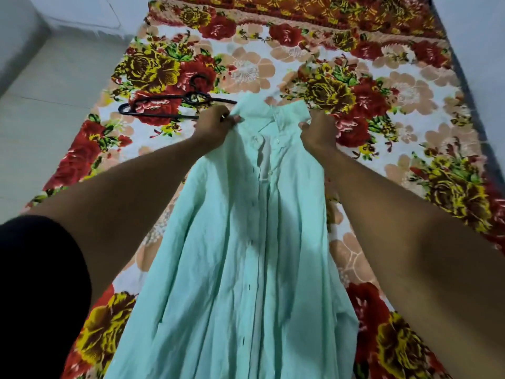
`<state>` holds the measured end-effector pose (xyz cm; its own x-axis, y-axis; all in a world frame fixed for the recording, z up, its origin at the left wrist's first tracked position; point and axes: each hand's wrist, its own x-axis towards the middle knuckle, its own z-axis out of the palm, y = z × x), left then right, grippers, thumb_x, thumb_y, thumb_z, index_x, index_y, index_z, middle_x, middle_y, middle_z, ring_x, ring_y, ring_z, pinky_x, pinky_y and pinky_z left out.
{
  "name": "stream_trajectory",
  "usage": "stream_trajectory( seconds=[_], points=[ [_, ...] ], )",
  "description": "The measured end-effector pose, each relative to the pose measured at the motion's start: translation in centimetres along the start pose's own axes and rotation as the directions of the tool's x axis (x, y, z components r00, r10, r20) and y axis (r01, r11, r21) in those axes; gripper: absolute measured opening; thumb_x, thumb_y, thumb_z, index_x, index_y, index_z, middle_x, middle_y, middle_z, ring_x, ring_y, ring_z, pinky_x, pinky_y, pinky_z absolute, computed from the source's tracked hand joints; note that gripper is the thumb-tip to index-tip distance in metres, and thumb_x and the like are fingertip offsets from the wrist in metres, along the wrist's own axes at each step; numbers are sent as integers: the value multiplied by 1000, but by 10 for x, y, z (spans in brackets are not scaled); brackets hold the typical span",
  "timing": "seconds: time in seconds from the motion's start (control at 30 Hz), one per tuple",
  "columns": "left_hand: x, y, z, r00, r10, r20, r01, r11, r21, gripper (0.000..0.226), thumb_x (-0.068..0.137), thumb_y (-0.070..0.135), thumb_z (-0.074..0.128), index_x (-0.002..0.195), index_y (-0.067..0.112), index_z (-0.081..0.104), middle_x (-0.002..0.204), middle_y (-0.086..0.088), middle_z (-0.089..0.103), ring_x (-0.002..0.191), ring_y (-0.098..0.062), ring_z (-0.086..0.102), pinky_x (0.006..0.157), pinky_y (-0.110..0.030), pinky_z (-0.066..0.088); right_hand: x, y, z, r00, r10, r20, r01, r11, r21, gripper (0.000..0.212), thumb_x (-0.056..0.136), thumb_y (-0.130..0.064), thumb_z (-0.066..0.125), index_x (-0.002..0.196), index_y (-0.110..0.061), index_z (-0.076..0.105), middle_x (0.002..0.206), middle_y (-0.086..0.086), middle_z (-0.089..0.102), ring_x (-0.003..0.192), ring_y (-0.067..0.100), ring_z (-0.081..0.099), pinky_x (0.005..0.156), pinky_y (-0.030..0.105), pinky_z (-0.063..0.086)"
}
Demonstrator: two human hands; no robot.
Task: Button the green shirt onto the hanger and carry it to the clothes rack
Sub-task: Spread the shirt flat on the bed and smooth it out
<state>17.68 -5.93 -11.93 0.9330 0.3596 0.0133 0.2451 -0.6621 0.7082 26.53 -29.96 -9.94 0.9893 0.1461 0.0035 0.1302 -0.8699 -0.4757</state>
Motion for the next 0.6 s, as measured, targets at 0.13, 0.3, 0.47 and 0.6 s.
stream_trajectory(
  seconds=[0.13,0.3,0.47,0.6],
  points=[
    [9,-18,27,997,-73,-22,73,997,-14,37,98,37,65,75,11,52,77,-11,53,74,-23,46,60,-35,16,-6,4,29,995,75,-66,-79,995,-62,40,94,-4,64,133,-8,56,131,17,62,124,37,55,92,41,47],
    [7,-30,39,977,-211,22,212,970,-122,35,101,40,59,107,7,70,100,-12,67,90,-24,57,70,-28,34,-32,-12,71,852,-523,-7,505,827,-246,56,90,0,62,144,-10,51,153,16,45,141,37,42,105,51,43],
    [-23,-49,1,906,-275,323,336,930,-150,40,87,44,78,113,15,70,107,-10,69,94,-23,65,84,-36,56,-50,-16,101,706,-567,424,677,717,-167,52,108,-25,42,158,-18,32,167,5,27,154,23,26,118,47,30],
    [-46,-74,-53,716,-336,612,367,927,79,45,79,40,85,111,11,74,106,-10,75,95,-28,73,82,-42,63,-47,-22,104,716,-461,525,632,747,-206,53,110,-22,33,162,-20,21,172,1,8,159,19,9,125,46,18]
  ],
)
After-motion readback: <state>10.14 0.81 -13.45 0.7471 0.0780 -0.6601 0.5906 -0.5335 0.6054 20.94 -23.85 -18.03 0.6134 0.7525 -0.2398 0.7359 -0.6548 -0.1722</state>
